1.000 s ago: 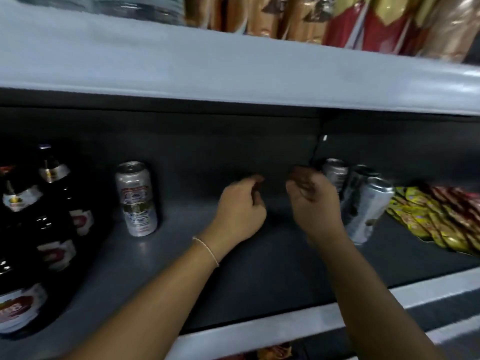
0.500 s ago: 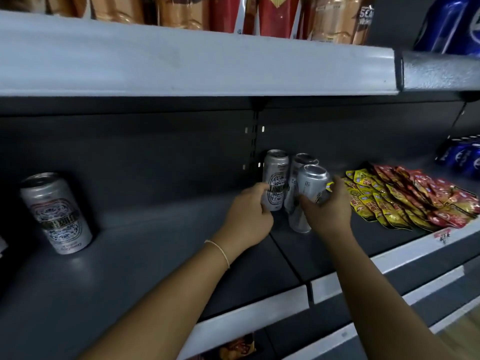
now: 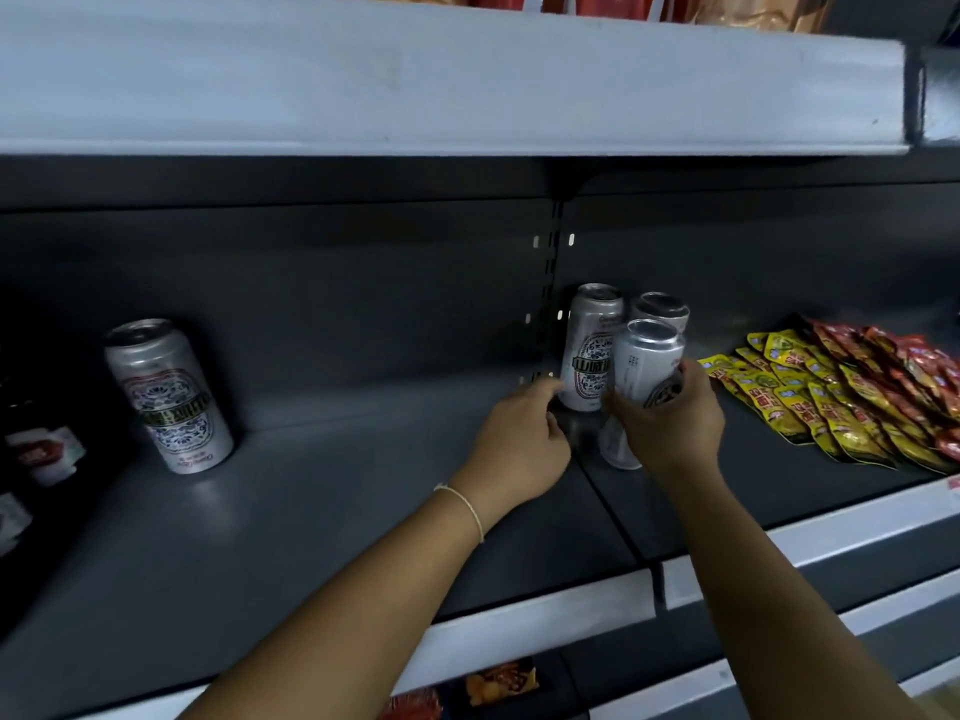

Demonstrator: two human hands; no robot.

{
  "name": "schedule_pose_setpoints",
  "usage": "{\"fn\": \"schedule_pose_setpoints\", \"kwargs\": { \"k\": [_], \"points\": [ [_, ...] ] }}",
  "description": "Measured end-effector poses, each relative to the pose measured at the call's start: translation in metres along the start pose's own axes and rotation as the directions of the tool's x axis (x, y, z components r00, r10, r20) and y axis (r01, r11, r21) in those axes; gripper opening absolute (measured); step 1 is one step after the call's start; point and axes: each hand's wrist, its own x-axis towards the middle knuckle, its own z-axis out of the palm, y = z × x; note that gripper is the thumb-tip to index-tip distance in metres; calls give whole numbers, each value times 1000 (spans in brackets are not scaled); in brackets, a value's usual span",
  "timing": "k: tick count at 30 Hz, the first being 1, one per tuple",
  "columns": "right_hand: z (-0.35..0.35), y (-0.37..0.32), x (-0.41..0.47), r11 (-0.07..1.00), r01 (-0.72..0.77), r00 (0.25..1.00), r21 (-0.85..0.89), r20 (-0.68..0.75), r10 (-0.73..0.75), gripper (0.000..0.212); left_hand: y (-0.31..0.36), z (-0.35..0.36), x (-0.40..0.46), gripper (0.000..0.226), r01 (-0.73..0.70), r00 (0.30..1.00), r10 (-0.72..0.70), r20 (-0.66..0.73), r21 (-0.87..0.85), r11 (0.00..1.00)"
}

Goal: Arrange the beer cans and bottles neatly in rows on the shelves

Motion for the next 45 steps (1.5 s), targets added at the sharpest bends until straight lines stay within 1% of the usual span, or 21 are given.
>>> {"fn": "schedule_pose_setpoints", "kwargs": {
  "k": [4,7,10,13,19,24,29,32,37,38,41,45],
  "points": [
    [10,-32,-18,997,75,996,28,53,-76,63,-7,-14,-9,47,35,999,-35,11,-25,999],
    [22,-62,-33,989,135,984,60,106,-141,59,-17,-34,-22,47,61,998,-61,-8,-45,997],
    [38,-91,-53,979,186,965,85,170,-198,54,-35,-62,-36,47,103,993,-107,-56,-66,992],
    [58,-118,-75,968,208,943,139,234,-236,51,-59,-95,-49,52,152,978,-162,-128,-86,985],
    [101,-162,-124,952,213,897,220,342,-280,59,-109,-158,-86,53,262,926,-306,-219,-208,942],
    [133,-191,-165,942,201,840,269,448,-307,55,-142,-196,-121,53,341,876,-410,-253,-275,899],
    [160,-213,-200,933,201,797,299,504,-333,55,-163,-222,-147,50,360,853,-444,-274,-306,881],
    [170,-222,-215,928,208,781,310,518,-348,54,-170,-232,-161,50,379,848,-464,-258,-316,869],
    [183,-230,-227,925,137,770,355,549,-325,55,-180,-239,-176,42,385,862,-447,-238,-266,884],
    [187,-230,-228,924,101,772,368,557,-306,54,-180,-240,-177,43,385,867,-445,-226,-265,884],
    [195,-231,-230,900,-55,779,431,583,-231,52,-184,-241,-180,63,378,871,-449,-198,-314,871],
    [196,-239,-229,827,-226,761,515,623,-180,46,-184,-246,-184,66,370,890,-430,-151,-311,875]
  ]
}}
